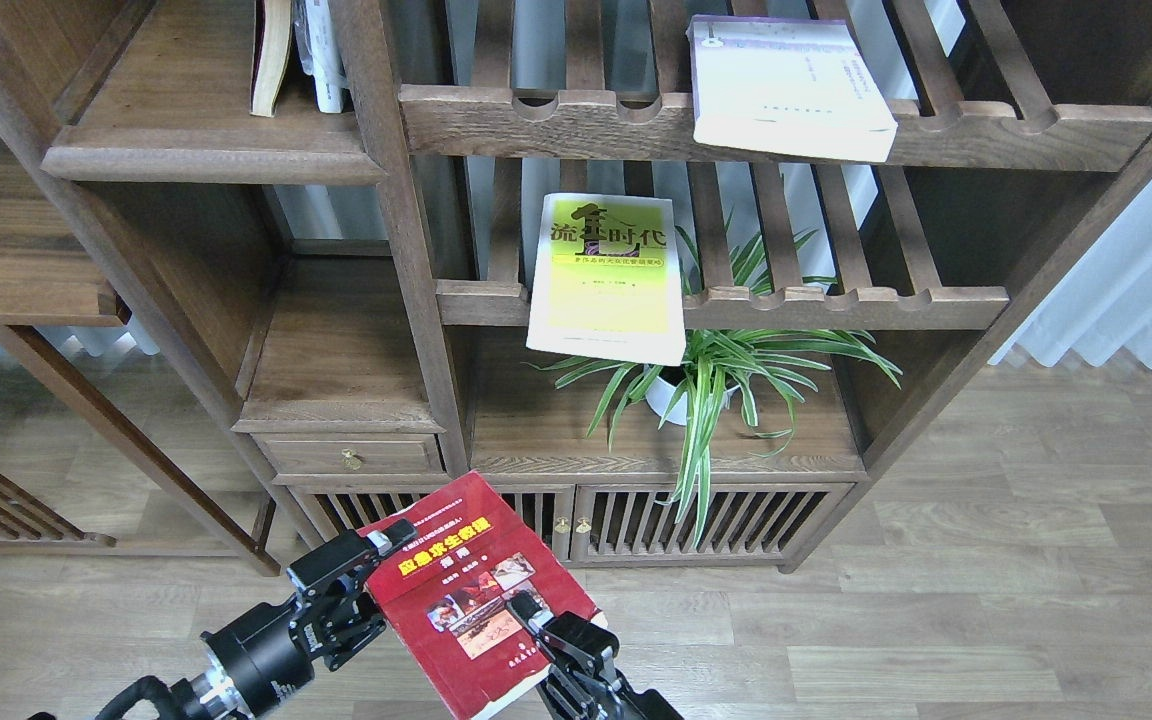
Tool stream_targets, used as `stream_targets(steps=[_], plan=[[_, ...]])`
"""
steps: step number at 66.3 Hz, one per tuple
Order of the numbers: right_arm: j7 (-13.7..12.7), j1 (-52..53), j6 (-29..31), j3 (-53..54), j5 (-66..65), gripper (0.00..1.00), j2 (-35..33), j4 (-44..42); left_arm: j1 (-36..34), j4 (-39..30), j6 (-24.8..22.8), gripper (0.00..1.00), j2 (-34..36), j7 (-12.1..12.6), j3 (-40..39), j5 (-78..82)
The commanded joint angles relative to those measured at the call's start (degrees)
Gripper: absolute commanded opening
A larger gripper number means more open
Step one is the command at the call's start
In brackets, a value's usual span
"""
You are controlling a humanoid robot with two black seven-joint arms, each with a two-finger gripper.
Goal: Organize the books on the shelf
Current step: 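Grasp the red book's edge with the left gripper, then release the right gripper and move the book away with left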
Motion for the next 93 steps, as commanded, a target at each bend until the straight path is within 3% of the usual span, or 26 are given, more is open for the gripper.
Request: stream_targets(steps=[1, 4, 12, 19, 45, 49, 51, 52, 53, 54, 55, 65, 84, 93], plan=[[0.0, 0.12, 0.0, -0.21, -0.07, 0.06, 0.01, 0.07, -0.18, 0.02, 0.0, 0.61, 0.0, 0.0, 1.86, -0.29], [0.0, 0.12, 0.0, -0.21, -0.07, 0.06, 0.01, 0.07, 0.0, 0.02, 0.0, 0.53, -0.09, -0.09, 2.21, -0.47], [0.0, 0.03, 0.0, -0.21, -0.07, 0.06, 0.01, 0.07, 0.35, 0.02, 0.0, 0.17, -0.35, 0.09, 2.91, -2.05], [0.0, 0.03, 0.0, -0.21, 0.02, 0.06, 0.01, 0.15, 0.35, -0.06, 0.0, 0.07, -1.4, -0.09, 3.27, -2.05], [0.0, 0.03, 0.0, 0.05, 0.02, 0.1, 0.01, 0.07, 0.35, -0.15, 0.0, 0.01, -2.82, -0.44, 3.71, -2.14], [-0.09, 0.56, 0.0, 0.05, -0.06, 0.24, 0.01, 0.07, 0.35, -0.24, 0.0, 0.01, -2.81, -0.88, 3.36, -1.96], [-0.09, 0.82, 0.0, 0.05, -0.07, 0.36, 0.01, -0.11, 0.35, -0.24, 0.0, 0.0, -2.81, -1.14, 3.18, -1.87], [-0.09, 1.17, 0.0, 0.14, -0.15, 0.47, 0.01, -0.2, 0.27, -0.24, 0.0, 0.01, -2.81, -1.4, 3.01, -1.87], [-0.09, 1.26, 0.0, 0.14, -0.15, 0.51, 0.01, -0.2, 0.26, -0.15, 0.0, 0.01, -2.81, -1.49, 2.92, -1.87], [-0.09, 1.87, 0.0, 0.23, -0.07, 0.65, 0.01, -0.2, 0.26, -0.24, 0.0, 0.0, -2.81, -1.67, 2.74, -1.87], [-0.09, 2.22, 0.0, 0.23, -0.07, 0.71, 0.01, -0.2, 0.26, -0.15, 0.0, 0.0, -2.73, -1.76, 2.74, -1.87], [0.09, 3.98, 0.0, 1.19, 0.02, 0.98, -1.13, -1.08, 0.35, 0.55, 0.0, 0.01, -1.94, -2.37, 1.78, -0.91], [0.35, 4.69, 0.0, 6.2, 0.37, 0.99, -1.83, -2.75, 1.41, 3.89, 0.0, 0.02, -1.76, -10.63, -1.92, 10.16], [0.09, 4.6, 0.0, 8.22, 0.37, 0.99, -4.55, -3.62, 7.19, 1.97, 0.0, 0.02, -2.46, -14.41, -8.93, 22.79]])
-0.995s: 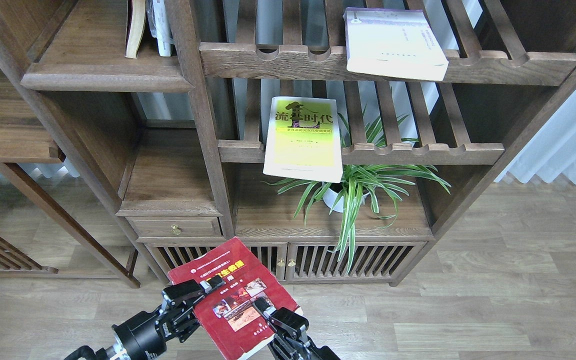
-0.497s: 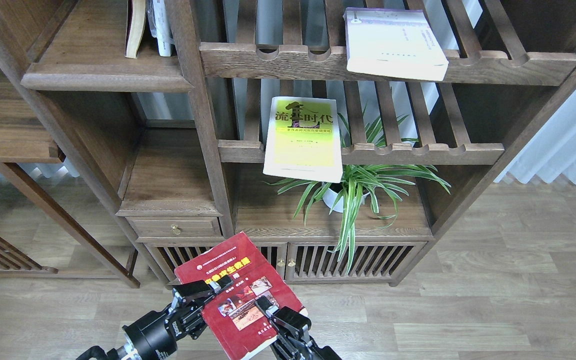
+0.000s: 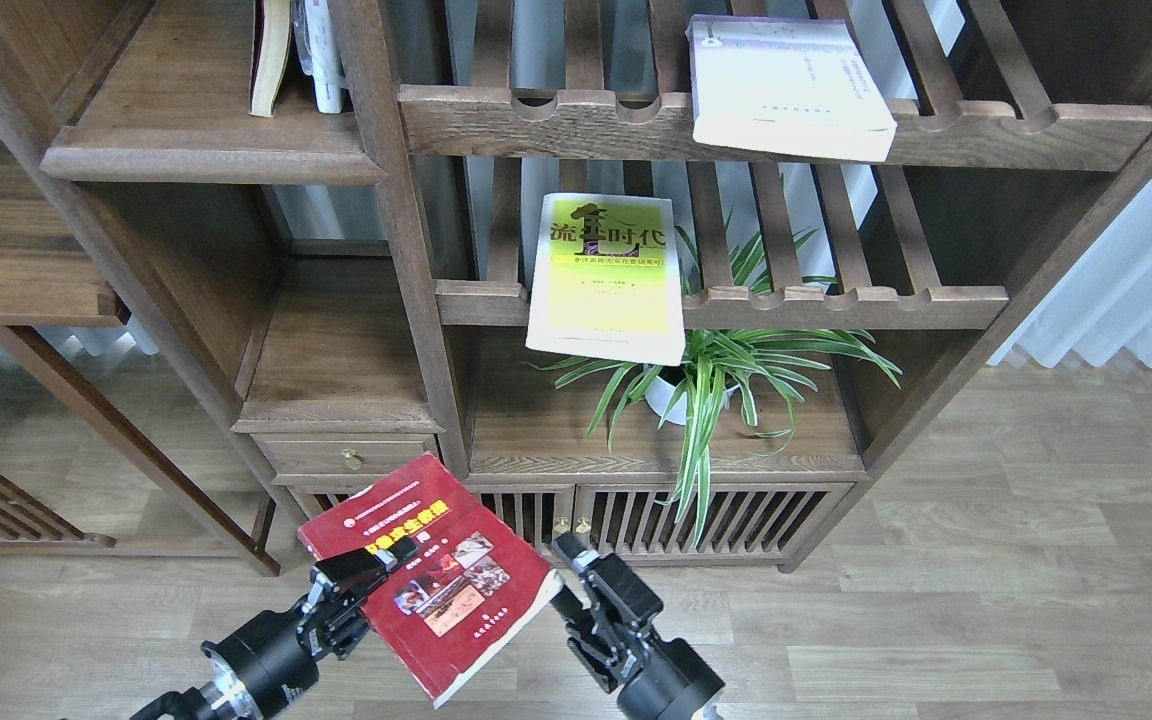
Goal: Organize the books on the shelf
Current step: 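Release the right gripper and move the book away with left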
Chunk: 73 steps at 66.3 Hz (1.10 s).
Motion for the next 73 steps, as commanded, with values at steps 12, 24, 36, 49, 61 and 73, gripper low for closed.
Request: stream_targets(steps=[12, 24, 36, 49, 61, 73], plan=[[0.01, 0.48, -0.02, 1.38, 0.09, 0.99, -3.11, -1.91, 9.16, -3.69, 0.0, 0.02, -3.01, -7.13, -9.6, 21.4], [0.1, 1.01, -0.02, 4.19, 0.09, 0.99, -2.58, -2.44, 17.24, -8.96, 0.0, 0.02, -9.16, -7.84, -20.68, 34.5], [0.54, 1.62, -0.02, 5.34, 0.09, 0.99, -2.23, -4.72, 22.34, -13.36, 0.0, 0.02, -11.36, -7.84, -25.87, 39.78], [4.3, 3.55, -0.02, 6.48, 0.0, 0.99, -0.92, -10.16, 28.22, -13.36, 0.0, 0.02, -15.48, -5.22, -33.59, 42.77], [4.41, 4.26, -0.02, 6.39, 0.0, 0.99, -1.09, -10.17, 29.9, -13.36, 0.0, 0.02, -15.84, -4.68, -37.55, 42.77], [4.49, 4.35, -0.02, 6.48, 0.09, 0.99, -0.47, -10.52, 33.68, -13.36, 0.0, 0.02, -15.93, -4.5, -43.44, 42.77]])
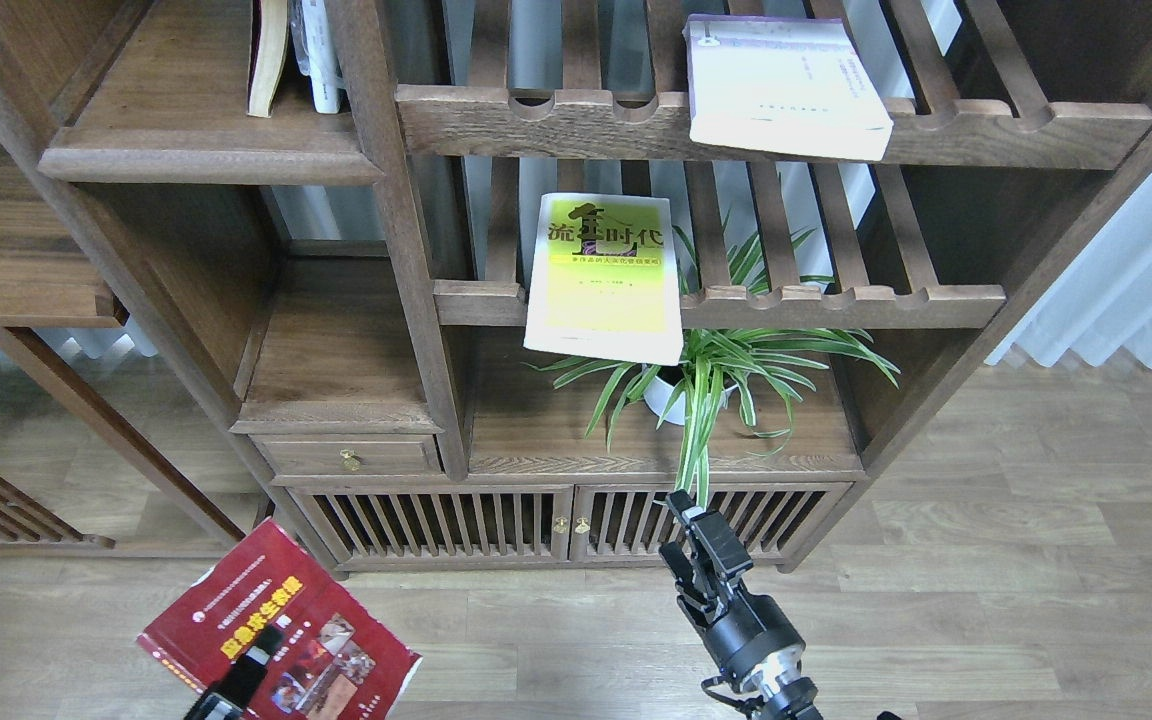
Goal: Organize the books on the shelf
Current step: 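Release the right gripper and move the book away with left, then lift the red book with the left gripper toward the upper shelf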
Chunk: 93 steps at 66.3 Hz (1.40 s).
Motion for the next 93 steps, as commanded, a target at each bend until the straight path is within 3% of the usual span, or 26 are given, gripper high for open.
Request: stream_targets(steps=[1, 23, 26, 32, 42, 56, 70, 93], plan=[[0.04, -0.02, 0.01, 0.02, 0.09, 0.99, 0.53, -0.16, 2.47, 0.04, 0.0, 0.02, -0.19, 0.07, -3.54, 0.0], [0.04, -0.46, 0.01, -0.16, 0.17, 0.99, 2.12, 0.02, 5.11, 0.13, 0.0, 0.02, -1.68, 0.34, -10.66, -0.18], [0.21, -0.63, 0.01, -0.42, 0.17, 0.99, 2.12, 0.02, 5.02, 0.13, 0.0, 0.02, -1.77, 2.62, -12.86, -0.44], [0.3, -0.2, 0.01, -0.68, -0.09, 0.99, 2.29, -0.51, 4.59, 0.13, 0.0, 0.02, -1.86, 4.73, -14.71, -0.97], [-0.32, -0.11, 0.01, -1.04, -0.35, 0.99, 3.08, -0.6, 4.15, 0.13, 0.0, 0.02, -1.77, 5.0, -17.26, -1.23], [-0.93, 0.07, 0.01, -1.21, -0.71, 0.99, 3.17, -0.86, 0.89, 0.13, 0.0, 0.02, -0.19, 5.52, -24.64, -2.46], [-0.93, 0.07, 0.01, -1.48, -0.97, 0.99, 3.26, -1.39, -0.78, 0.13, 0.0, 0.02, 2.36, 5.61, -25.78, -3.78], [-0.93, -0.02, 0.01, -1.48, -0.88, 0.99, 3.52, -2.18, -10.0, 0.92, 0.0, 0.02, -1.95, 6.67, -30.53, -1.59]])
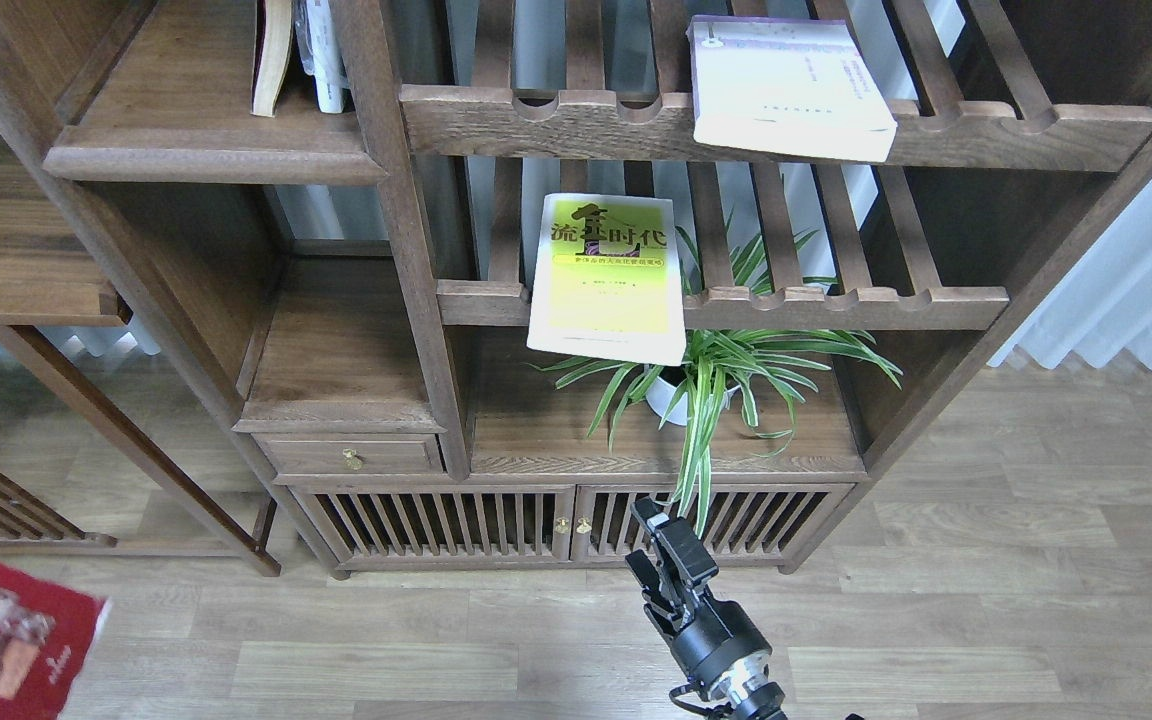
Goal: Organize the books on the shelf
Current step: 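Lift the red book with the left gripper toward the upper shelf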
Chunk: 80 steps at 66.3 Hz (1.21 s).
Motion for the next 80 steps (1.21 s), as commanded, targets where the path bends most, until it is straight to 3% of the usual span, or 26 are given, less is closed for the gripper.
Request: stream_targets(steps=[1, 23, 50, 80], plan=[[0.01, -0.01, 0.0, 0.05, 0.09, 0.99, 0.0, 0.05, -2.88, 0.67, 0.0, 0.02, -0.56, 0.04, -0.26, 1.68], [0.01, -0.01, 0.0, -0.04, 0.0, 0.99, 0.0, -0.03, -4.03, 5.94, 0.0, 0.02, -0.56, 0.65, -0.26, 2.91], [0.1, -0.01, 0.0, 0.4, -2.46, 0.99, 0.0, 0.14, -4.99, -0.03, 0.0, 0.02, -0.56, 1.45, 1.76, -2.27], [0.1, 0.43, 0.0, 0.75, -2.55, 0.99, 0.0, 0.06, -11.23, -0.03, 0.0, 0.02, 8.48, 2.15, 1.76, -4.73]])
